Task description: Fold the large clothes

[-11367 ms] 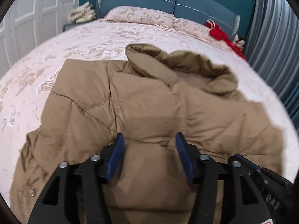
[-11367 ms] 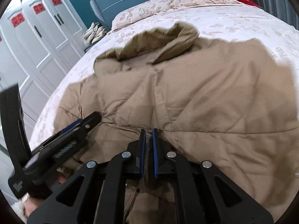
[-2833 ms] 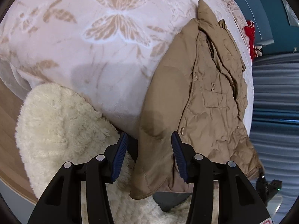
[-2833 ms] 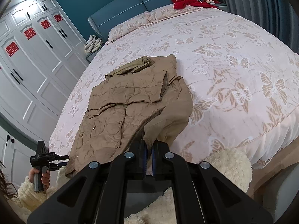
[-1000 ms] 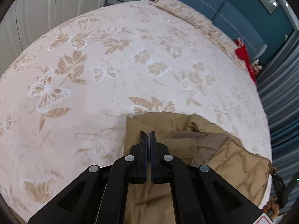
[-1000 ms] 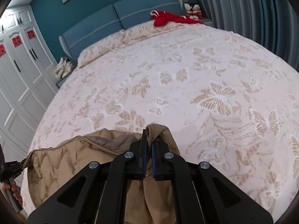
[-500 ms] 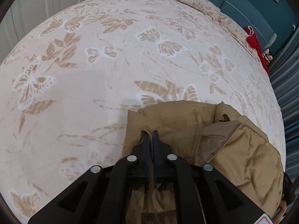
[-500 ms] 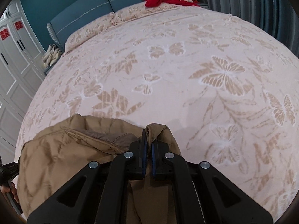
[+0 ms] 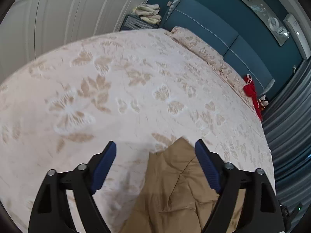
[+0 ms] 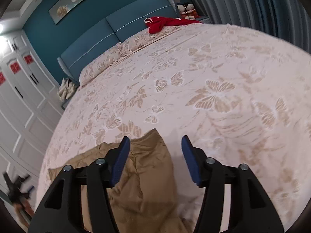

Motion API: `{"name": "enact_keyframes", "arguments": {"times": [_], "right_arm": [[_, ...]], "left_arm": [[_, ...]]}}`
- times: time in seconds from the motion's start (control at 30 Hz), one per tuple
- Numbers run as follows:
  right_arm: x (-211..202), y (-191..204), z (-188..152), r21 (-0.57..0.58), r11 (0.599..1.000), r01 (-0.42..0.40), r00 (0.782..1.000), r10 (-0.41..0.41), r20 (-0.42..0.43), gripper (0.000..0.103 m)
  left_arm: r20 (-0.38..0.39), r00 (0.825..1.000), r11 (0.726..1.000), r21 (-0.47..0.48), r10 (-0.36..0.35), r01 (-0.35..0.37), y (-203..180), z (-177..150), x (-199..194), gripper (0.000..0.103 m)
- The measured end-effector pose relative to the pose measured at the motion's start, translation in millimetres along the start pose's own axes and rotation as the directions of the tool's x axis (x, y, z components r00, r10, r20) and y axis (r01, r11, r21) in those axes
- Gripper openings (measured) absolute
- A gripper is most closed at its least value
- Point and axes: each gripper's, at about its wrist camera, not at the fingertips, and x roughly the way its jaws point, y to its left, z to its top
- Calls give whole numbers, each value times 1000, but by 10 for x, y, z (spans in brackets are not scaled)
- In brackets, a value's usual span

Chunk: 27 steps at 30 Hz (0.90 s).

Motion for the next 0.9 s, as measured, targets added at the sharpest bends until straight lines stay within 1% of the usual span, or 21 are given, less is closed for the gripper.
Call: {"name": "enact_keyframes", "arguments": {"times": [0.07, 0.1, 0.13, 0.17, 0.2, 0.27, 0.3, 0.33, 0.37, 0.4, 0.43, 0.47, 0.5, 0.53, 0.57, 0.63, 0.7, 0.77, 0.8, 0.83, 0.9], "right_arm": [[46, 57, 7, -40, 999, 9, 1000, -10, -24, 63], [138, 100, 6, -57, 998, 11, 998, -14, -57, 65], [226, 127, 0, -63, 998, 10, 996, -15, -85, 65], [324, 153, -7, -66, 998, 15, 994, -22, -108, 65], [384, 158, -27, -65, 998, 20, 992, -28, -120, 65], [588, 186, -42, -55, 998, 29, 986, -37, -162, 65], [648, 192, -59, -52, 998, 31, 984, -39, -175, 65], [726, 218, -64, -55, 998, 34, 981, -44, -190, 65], [779, 249, -66, -65, 997, 36, 979, -48, -199, 59], [835, 297, -70, -83, 996, 33, 976, -49, -211, 51], [862, 330, -72, -94, 995, 28, 974, -48, -221, 20], [888, 377, -66, -108, 994, 20, 971, -45, -233, 0], [890, 442, -46, -118, 993, 11, 972, -39, -234, 0], [862, 488, -21, -124, 992, 2, 977, -29, -212, 0], [792, 559, 33, -132, 991, -17, 984, -6, -176, 0], [644, 647, 167, -116, 992, -41, 995, 29, -100, 0], [566, 645, 275, -77, 996, -46, 998, 43, -43, 0], [602, 621, 320, -61, 998, -34, 999, 32, -23, 0], [663, 608, 305, -65, 998, -12, 1000, 10, -23, 0], [712, 589, 299, -66, 998, -1, 1000, -1, -30, 0], [817, 537, 248, -58, 998, 6, 999, -9, -52, 0]], "left_arm": [[-50, 998, 999, 21, -33, 34, -61, 56, 36, 82], [-92, 995, 999, 37, -35, 39, -118, 59, 117, 82], [-146, 989, 998, 60, -28, 37, -198, 38, 263, 82], [-182, 983, 996, 77, -21, 36, -244, 17, 369, 82], [-220, 975, 995, 99, -7, 29, -305, -14, 506, 82], [-310, 951, 989, 146, 15, 32, -407, -109, 814, 82], [-329, 944, 987, 161, 30, 24, -436, -171, 898, 82], [-345, 938, 984, 176, 30, 34, -481, -215, 980, 81], [-351, 936, 981, 189, 33, 36, -509, -239, 1026, 76], [-346, 937, 979, 205, 51, 22, -559, -256, 1060, 73], [-338, 940, 977, 211, 56, 17, -593, -258, 1060, 61], [-332, 942, 977, 214, 50, 23, -644, -252, 1059, 39], [-331, 943, 976, 217, 42, 33, -668, -231, 1055, 20], [-337, 941, 973, 222, 10, 69, -702, -211, 1067, 0], [-325, 946, 968, 236, 1, 80, -759, -184, 1044, 0], [-247, 969, 956, 281, -13, 84, -885, -73, 919, 0], [-189, 982, 957, 277, -29, 82, -939, 24, 820, 0], [-139, 990, 964, 257, -26, 61, -949, 145, 792, 0], [-133, 991, 966, 254, -16, 49, -940, 177, 815, 0], [-147, 989, 968, 246, -7, 43, -913, 199, 865, 0], [-204, 979, 974, 220, -16, 62, -866, 203, 937, 0]]}}
